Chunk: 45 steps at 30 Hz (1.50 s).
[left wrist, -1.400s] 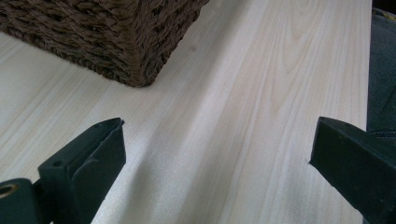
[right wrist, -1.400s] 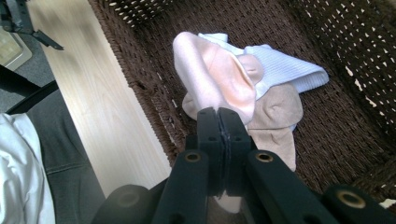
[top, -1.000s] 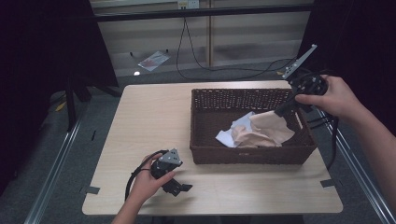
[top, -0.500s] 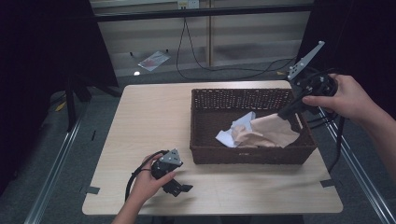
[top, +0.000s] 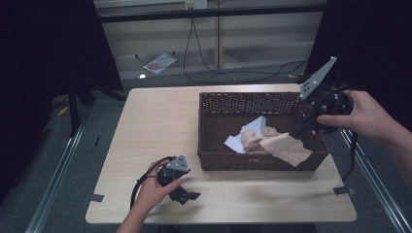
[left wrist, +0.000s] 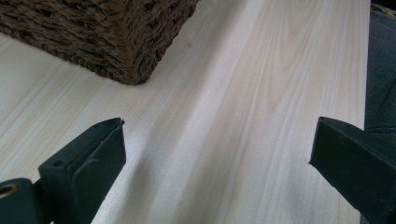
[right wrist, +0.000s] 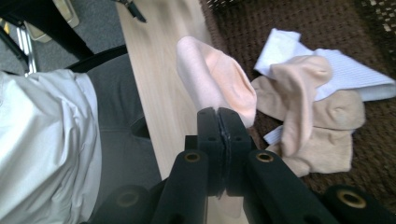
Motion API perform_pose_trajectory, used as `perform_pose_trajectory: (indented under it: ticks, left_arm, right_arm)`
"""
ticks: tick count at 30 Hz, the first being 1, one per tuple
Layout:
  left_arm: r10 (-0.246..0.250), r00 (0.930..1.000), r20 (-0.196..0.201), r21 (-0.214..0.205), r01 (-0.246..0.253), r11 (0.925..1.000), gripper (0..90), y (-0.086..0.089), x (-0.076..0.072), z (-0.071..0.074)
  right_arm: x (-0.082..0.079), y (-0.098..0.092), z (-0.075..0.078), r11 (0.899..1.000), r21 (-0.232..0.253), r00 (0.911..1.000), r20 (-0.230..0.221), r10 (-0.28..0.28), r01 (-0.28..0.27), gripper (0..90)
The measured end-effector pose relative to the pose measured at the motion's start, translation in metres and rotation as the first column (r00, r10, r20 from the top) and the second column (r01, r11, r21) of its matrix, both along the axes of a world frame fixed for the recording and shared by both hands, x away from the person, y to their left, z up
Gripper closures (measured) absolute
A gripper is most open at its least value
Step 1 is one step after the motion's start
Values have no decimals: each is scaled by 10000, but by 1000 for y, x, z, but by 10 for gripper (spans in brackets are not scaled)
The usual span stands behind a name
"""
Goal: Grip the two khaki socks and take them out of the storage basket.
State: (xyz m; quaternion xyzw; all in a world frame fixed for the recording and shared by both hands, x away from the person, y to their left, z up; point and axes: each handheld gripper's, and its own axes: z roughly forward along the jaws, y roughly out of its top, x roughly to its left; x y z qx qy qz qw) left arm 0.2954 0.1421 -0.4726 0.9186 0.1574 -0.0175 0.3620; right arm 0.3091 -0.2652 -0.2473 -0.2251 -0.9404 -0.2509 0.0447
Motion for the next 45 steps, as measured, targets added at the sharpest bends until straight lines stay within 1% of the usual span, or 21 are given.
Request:
perform_pose_trajectory:
  ticks: [4,7,10,15,17,20,22,24,25,26,27,29,30,32,33,34,39,40,41,43,45]
  left_arm:
    - [-42,10000,-6,61,42,10000,32,0,0,0]
    - [-30,10000,-21,-3,30,10000,32,0,0,0]
    - [-29,10000,-10,17,29,10000,32,0,0,0]
    - [-40,10000,-52,4,40,10000,32,0,0,0]
    - [-88,10000,17,67,88,9999,32,0,0,1]
    - [-54,10000,-53,-12,54,10000,32,0,0,0]
    - [-40,10000,-62,-29,40,10000,32,0,-1,0]
    - [-130,9999,18,125,130,9998,32,1,0,1]
    - [11,10000,-62,17,-11,10000,32,0,-1,1]
    - [22,10000,-65,31,-22,10000,31,1,-1,1]
    - [50,9999,-92,-42,-50,10000,32,1,-1,1]
    - [0,10000,-66,15,0,10000,32,1,-1,2]
    - [-4,10000,-53,26,4,10000,32,1,-1,2]
    - [-64,10000,-53,56,64,10000,32,1,-1,2]
    - [-64,10000,-33,95,64,9999,32,1,0,2]
    - [-67,10000,-30,101,67,9999,32,1,0,2]
    - [-21,10000,-62,25,21,10000,31,1,-1,2]
    - [-8,10000,-60,5,8,10000,32,1,-1,1]
    - [-3,10000,-71,0,3,10000,31,1,-1,2]
    - [-206,9998,49,290,205,9994,32,2,1,3]
    - [-59,10000,-30,52,59,10000,31,1,-1,2]
  right_arm:
    - [-6,5,-8,9994,-146,9995,-127,302,-304,890]
    - [-9,10,-16,9986,-258,9986,-251,456,-462,889]
    - [-12,15,-27,9972,-451,9979,-280,584,-596,888]
    - [-14,23,-48,9958,-526,9963,-446,729,-752,886]
    - [-14,25,-54,9949,-607,9955,-531,779,-811,886]
    - [-14,30,-64,9938,-815,9963,-480,719,-757,885]
    - [-14,32,-70,9931,-817,9953,-560,791,-835,884]
    - [-14,35,-77,9917,-985,9955,-547,774,-825,884]
    - [-14,36,-80,9917,-995,9950,-665,750,-814,882]
    - [-14,37,-84,9911,-1051,9951,-640,752,-816,882]
    - [-14,41,-92,9891,-1192,9945,-686,792,-870,882]
    - [-14,42,-96,9887,-1244,9945,-731,752,-839,883]
    - [-14,43,-100,9886,-1256,9948,-679,754,-835,882]
    - [-14,45,-108,9892,-1219,9945,-759,727,-816,882]
    - [-13,47,-115,9886,-1266,9947,-729,722,-810,882]
    - [-13,47,-115,9886,-1266,9947,-729,722,-810,882]
    - [-11,51,-127,9879,-1362,9954,-704,651,-742,877]
    - [-11,52,-129,9875,-1396,9947,-819,627,-737,871]
    - [-11,53,-131,9878,-1372,9952,-747,632,-730,864]
    - [-11,55,-134,9891,-1298,9948,-832,589,-694,852]
    - [-11,57,-136,9880,-1363,9954,-723,634,-728,853]
